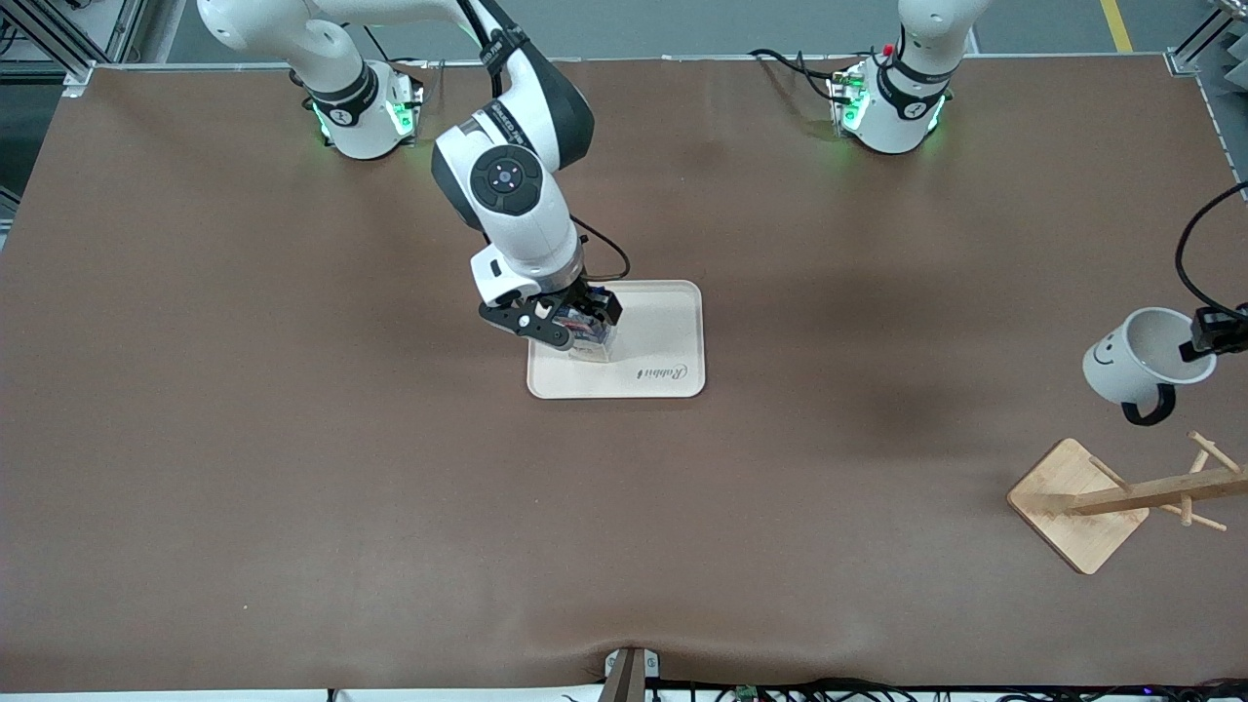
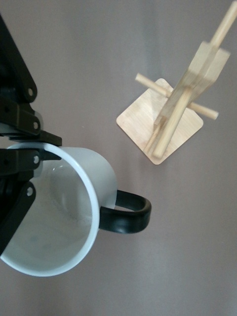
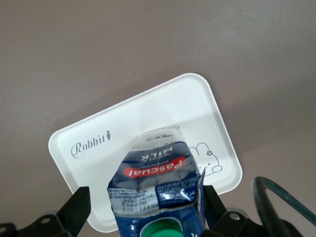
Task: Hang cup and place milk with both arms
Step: 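Carry the mug toward the wooden stand while the right gripper grasps the milk, then hang the mug handle on the stand peg while the right gripper carries milk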
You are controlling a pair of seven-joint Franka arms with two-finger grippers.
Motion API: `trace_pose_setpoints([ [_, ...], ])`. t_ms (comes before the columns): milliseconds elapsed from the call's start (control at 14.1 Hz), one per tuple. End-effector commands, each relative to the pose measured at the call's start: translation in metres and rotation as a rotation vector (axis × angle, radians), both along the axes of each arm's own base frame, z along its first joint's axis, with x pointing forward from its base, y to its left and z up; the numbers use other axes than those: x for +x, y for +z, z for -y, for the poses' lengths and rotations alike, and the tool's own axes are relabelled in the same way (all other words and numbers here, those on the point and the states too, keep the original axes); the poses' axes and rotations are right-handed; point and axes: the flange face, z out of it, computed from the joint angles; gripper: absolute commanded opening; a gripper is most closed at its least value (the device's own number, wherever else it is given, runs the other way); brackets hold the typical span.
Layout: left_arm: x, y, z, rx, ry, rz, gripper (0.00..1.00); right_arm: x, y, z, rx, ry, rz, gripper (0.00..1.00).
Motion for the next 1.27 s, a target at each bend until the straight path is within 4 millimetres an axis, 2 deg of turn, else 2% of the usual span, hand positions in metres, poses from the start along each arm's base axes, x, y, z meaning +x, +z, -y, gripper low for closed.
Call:
trace_pose_setpoints([
  [0,0.013,0.003,-0.014,-0.060,-0.015,0.034,0.00,0.000,-0.007,-0.008,-0.019,0.006,0.008,0.63],
  [71,0.015,0.003,-0.023,-0.064,-0.021,0.043,0.00,0.004,-0.005,-0.005,-0.019,-0.011,0.005,0.23],
  [212,0.021,-0.004,-0.033,-0.079,-0.039,0.052,0.00,0.004,-0.003,-0.002,-0.025,-0.003,-0.005,0.03],
  [283,0.022,-0.004,-0.035,-0.081,-0.041,0.057,0.00,0.008,0.005,0.000,-0.016,-0.015,-0.006,0.02],
  [354,0.023,-0.004,-0.035,-0.081,-0.040,0.059,0.00,0.022,0.024,0.007,-0.010,-0.037,-0.014,0.02],
  [495,0.024,-0.004,-0.040,-0.080,-0.056,0.071,0.00,0.048,0.064,0.036,0.001,-0.089,-0.106,0.02],
  [566,0.023,-0.007,-0.048,-0.080,-0.067,0.074,0.00,0.060,0.077,0.055,0.007,-0.113,-0.135,0.02],
  [636,0.023,-0.011,-0.054,-0.083,-0.069,0.072,0.00,0.066,0.087,0.067,0.005,-0.120,-0.148,0.02],
  [848,0.022,-0.017,-0.069,-0.083,-0.093,0.085,0.00,0.081,0.100,0.105,-0.002,-0.135,-0.171,0.02],
  [1061,0.028,-0.029,-0.077,-0.089,-0.135,0.105,0.00,0.090,0.120,0.172,-0.020,-0.105,-0.245,0.02],
  [1202,0.031,-0.031,-0.082,-0.092,-0.140,0.116,0.00,0.100,0.133,0.231,-0.001,-0.105,-0.274,0.02],
])
